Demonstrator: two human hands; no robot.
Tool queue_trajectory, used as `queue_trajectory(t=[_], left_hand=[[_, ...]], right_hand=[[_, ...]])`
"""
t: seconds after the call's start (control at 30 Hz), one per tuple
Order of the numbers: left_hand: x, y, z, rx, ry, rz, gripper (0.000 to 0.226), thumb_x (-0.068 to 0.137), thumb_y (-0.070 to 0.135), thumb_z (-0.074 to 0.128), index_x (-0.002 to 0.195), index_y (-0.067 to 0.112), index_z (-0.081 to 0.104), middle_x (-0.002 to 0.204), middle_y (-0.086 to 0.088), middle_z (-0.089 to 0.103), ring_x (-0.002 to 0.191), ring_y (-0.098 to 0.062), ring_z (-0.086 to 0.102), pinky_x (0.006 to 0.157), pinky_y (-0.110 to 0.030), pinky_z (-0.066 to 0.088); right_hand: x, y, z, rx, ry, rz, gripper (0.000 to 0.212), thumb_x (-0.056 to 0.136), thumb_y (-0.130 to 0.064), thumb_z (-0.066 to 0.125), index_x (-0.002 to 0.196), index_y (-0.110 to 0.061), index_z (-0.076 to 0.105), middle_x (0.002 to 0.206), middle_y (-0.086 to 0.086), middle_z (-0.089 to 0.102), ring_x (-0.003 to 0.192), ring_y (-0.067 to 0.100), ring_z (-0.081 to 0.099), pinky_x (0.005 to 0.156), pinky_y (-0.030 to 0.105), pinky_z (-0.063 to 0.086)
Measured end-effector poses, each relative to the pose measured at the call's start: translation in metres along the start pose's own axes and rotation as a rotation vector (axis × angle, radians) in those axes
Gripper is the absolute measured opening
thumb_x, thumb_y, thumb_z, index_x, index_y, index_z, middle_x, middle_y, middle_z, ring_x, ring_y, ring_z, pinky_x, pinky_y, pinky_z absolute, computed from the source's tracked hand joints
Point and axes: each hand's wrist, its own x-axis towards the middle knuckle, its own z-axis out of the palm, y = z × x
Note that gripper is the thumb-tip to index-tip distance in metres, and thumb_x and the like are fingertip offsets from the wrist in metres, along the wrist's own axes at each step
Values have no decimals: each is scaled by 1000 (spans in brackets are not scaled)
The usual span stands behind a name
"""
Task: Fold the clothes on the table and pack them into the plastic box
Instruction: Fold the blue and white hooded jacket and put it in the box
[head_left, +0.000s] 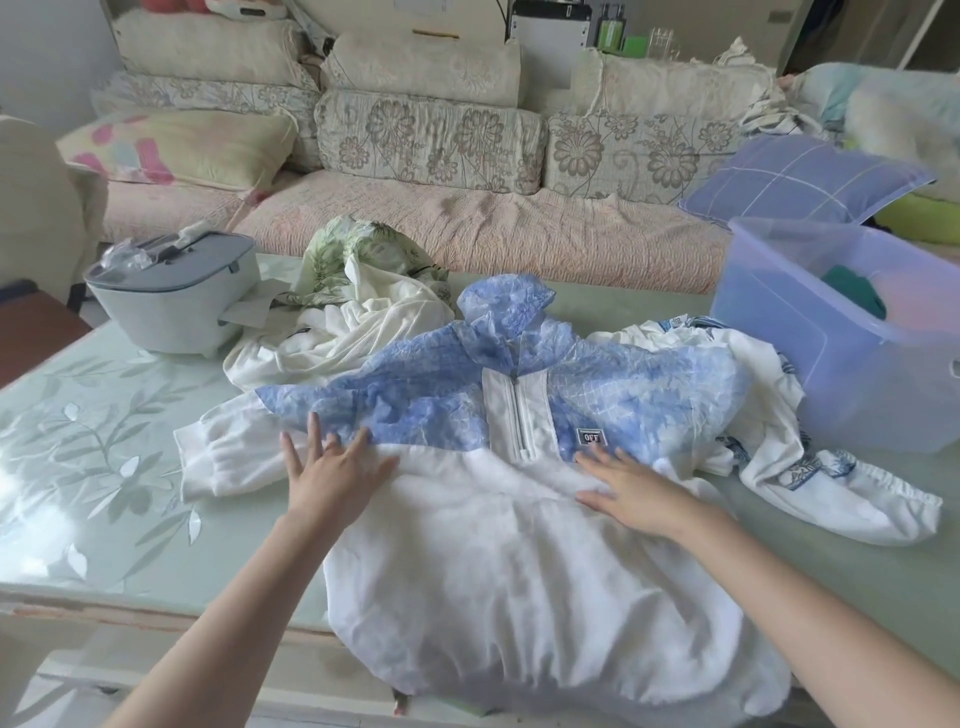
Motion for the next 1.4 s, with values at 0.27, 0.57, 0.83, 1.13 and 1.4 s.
queue_trajectory(t=[0.27, 0.57, 0.83, 1.13, 1.4], left_hand=[[52, -19, 3, 38, -123, -93, 66, 90, 69, 15, 148, 45, -3, 159, -3, -10, 146, -24, -12, 110, -58, -17], [68, 29, -40, -50, 394, 83, 29, 92, 22, 53, 119, 16, 61, 119, -7, 60, 112, -29, 53, 93, -38, 40], [141, 48, -50, -116, 271, 261, 59, 92, 47, 52, 141, 17, 40, 135, -4, 52, 130, -25, 37, 108, -37, 26], [173, 76, -79, -298, 629, 186, 25, 96, 30, 52, 88, 8, 61, 77, -11, 60, 72, -32, 58, 54, -31, 28], [229, 85, -98, 4, 758, 289, 23, 97, 25, 50, 100, 6, 63, 95, -14, 63, 83, -34, 61, 55, -36, 31]], right_hand=[[13, -12, 0, -81, -63, 139, 76, 92, -68, 24, 151, -33, -10, 157, -7, -20, 144, 37, -14, 117, 52, 3], [43, -38, -50, -14, 223, -89, 46, 96, -43, 48, 137, -24, 46, 158, -2, 21, 136, 21, 39, 104, 30, 33], [113, 5, -105, 3, 430, 172, 70, 93, -41, 55, 148, -9, 26, 155, 10, 26, 144, 26, 16, 113, 36, 14], [144, 28, -108, 31, 772, 234, 16, 87, -23, 65, 92, -8, 69, 91, 22, 69, 99, 36, 58, 95, 34, 30], [186, 33, -132, -41, 1081, 195, 13, 81, -18, 69, 86, -7, 67, 89, 18, 68, 89, 32, 56, 88, 36, 26]])
